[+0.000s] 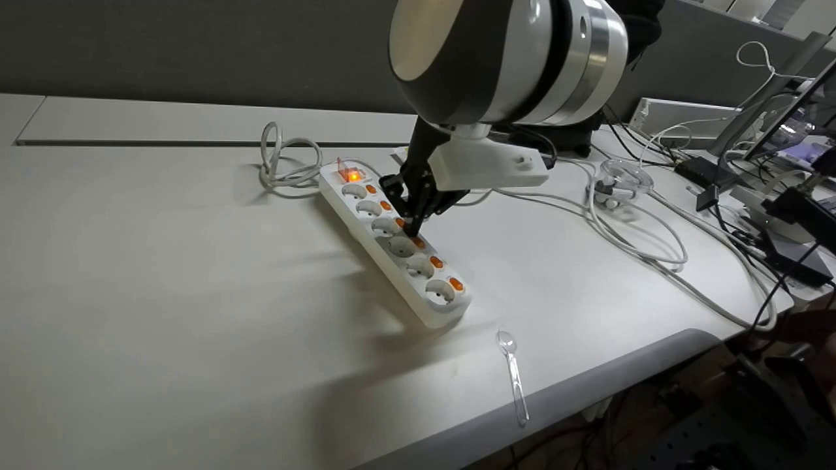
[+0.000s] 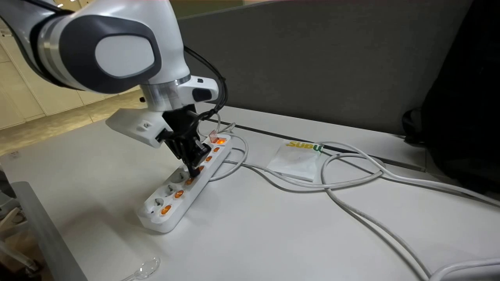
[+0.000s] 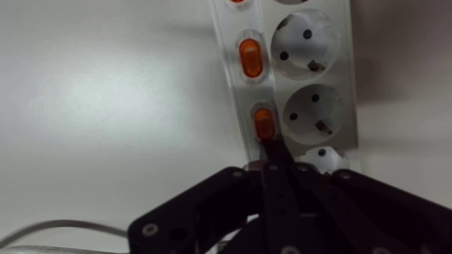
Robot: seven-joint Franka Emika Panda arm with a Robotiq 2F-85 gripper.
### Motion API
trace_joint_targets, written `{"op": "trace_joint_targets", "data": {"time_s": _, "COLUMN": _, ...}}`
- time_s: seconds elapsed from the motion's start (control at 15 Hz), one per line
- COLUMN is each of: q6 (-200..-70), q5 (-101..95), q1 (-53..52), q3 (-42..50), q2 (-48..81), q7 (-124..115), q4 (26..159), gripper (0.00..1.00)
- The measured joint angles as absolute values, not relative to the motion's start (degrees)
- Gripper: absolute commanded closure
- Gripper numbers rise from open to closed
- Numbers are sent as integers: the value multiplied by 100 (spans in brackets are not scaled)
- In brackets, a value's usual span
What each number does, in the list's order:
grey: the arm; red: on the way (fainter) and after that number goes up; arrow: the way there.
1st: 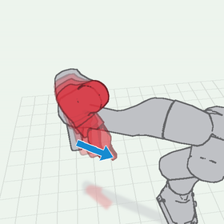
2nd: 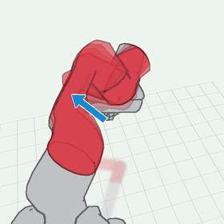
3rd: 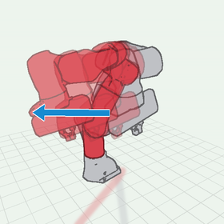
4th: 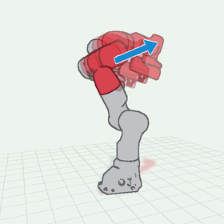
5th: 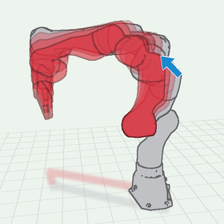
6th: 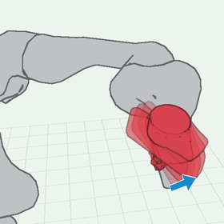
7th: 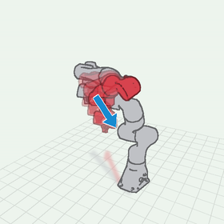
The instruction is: Turn off the third last switch to the left then turn it on again
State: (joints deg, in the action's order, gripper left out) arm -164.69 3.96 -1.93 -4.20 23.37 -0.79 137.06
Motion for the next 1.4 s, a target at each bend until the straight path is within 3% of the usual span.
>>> {"op": "trace_joint_targets", "data": {"time_s": 0.53, "q6": -16443, "q5": 397, "q1": -402, "q3": -381, "q2": 2278, "q7": -99, "q4": 13778, "gripper": 100}}
{"op": "trace_joint_targets", "data": {"time_s": 1.4, "q6": -14708, "q5": -626, "q1": -985, "q3": 0, "q2": 939, "q7": -1883, "q4": 14121, "gripper": 100}}
